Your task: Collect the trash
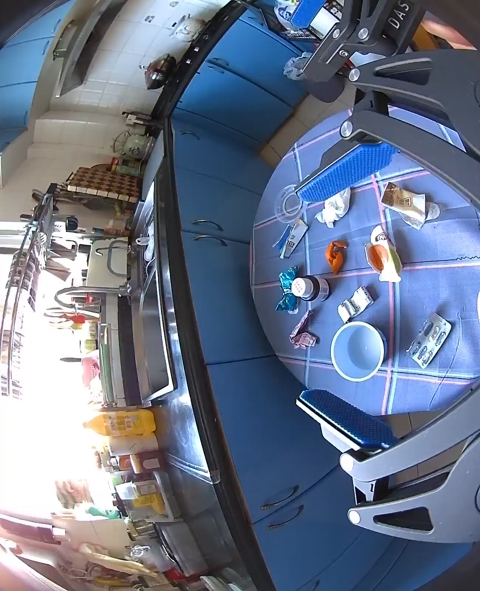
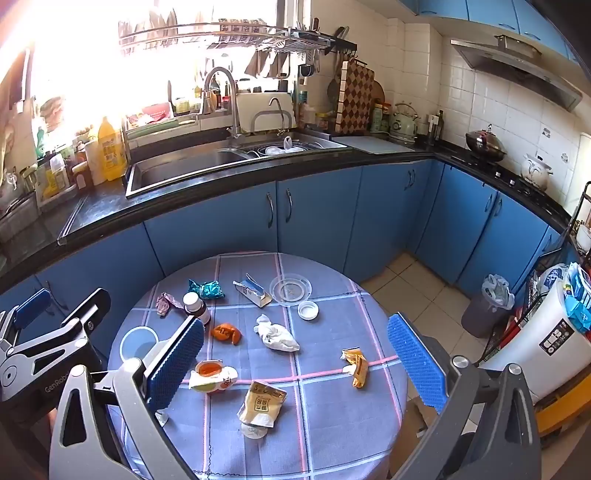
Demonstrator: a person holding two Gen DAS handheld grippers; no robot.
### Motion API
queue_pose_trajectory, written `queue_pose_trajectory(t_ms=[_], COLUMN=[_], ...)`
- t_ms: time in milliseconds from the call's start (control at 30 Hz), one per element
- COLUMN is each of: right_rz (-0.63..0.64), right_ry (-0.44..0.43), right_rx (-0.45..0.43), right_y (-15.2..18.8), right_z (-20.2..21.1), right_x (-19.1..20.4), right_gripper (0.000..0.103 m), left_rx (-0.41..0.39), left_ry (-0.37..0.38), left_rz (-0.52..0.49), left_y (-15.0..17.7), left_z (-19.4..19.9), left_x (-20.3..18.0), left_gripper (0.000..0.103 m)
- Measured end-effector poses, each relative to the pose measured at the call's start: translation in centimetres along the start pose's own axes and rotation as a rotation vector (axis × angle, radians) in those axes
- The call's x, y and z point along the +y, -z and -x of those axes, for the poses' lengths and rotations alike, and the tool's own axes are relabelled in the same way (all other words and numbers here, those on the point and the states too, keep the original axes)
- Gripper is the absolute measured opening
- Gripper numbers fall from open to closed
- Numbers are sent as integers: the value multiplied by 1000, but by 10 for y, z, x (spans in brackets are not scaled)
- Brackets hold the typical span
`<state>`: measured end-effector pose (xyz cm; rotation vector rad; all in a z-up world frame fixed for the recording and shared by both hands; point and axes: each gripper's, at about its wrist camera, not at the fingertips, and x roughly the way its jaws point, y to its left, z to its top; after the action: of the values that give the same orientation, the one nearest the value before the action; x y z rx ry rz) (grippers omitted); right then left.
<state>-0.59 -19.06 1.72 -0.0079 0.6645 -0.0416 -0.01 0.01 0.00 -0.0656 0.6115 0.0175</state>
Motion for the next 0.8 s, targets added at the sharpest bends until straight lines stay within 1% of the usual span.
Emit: queue_pose_trajectory(t_ms=[200, 367, 500, 800], right_rz=[7, 22, 41, 46], right_ry=[-2, -5, -6, -7], right_rx=[3, 8, 5, 7], right_y=[3, -4, 2, 2], right_z=[-1, 0, -1, -2], right_x=[4, 8, 12, 14], right_gripper=[97, 97, 97, 97], left_rx=[2, 1, 0, -1], left_ry=[2, 3, 3, 6], left_rz=[1, -2, -1, 1], left_y=[0, 0, -4, -1], left_z=[0, -1, 1, 2], left_x=[0, 0, -3, -2], left_gripper=[100, 100, 100, 100])
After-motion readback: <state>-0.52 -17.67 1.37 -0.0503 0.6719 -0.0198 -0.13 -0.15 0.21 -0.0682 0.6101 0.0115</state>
